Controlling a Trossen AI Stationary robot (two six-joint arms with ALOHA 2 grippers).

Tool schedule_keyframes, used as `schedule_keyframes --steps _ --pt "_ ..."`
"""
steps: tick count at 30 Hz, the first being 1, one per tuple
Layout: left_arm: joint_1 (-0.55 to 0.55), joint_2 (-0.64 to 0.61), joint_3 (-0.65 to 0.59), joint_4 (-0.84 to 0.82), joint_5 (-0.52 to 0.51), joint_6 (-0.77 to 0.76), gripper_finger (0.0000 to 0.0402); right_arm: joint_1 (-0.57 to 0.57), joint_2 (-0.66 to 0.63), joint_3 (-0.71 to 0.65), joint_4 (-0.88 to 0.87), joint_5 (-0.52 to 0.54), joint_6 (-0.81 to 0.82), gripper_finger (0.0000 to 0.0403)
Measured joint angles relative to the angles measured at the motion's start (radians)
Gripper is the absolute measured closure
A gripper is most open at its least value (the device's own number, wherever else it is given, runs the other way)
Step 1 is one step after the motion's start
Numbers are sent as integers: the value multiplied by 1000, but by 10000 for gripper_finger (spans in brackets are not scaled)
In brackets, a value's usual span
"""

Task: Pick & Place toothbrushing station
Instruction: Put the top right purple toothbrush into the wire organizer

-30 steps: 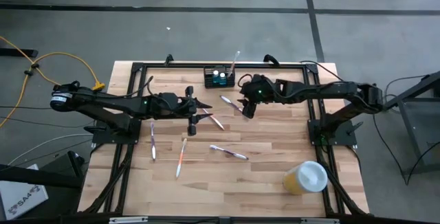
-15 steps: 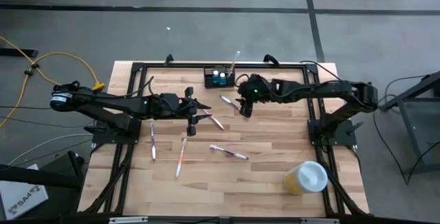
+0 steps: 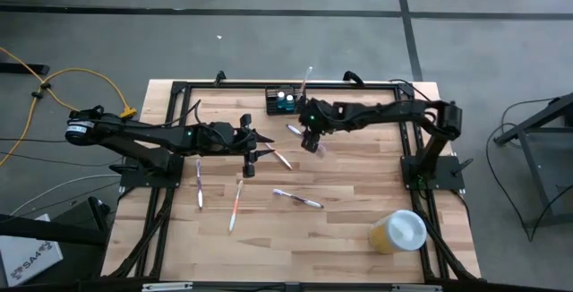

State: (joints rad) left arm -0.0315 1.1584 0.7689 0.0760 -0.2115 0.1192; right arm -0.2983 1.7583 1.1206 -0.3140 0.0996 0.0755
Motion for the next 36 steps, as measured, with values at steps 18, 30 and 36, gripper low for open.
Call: schedule_keyframes --steps 18,30,36 --pt "0 0 0 -42 1 -5 282 -69 47 1 30 -113 54 235" --pt "0 0 0 -38 1 -8 282 -101 88 0 57 -198 63 235" --pt "0 0 0 -38 2 -12 282 -103 129 0 63 -212 63 235"
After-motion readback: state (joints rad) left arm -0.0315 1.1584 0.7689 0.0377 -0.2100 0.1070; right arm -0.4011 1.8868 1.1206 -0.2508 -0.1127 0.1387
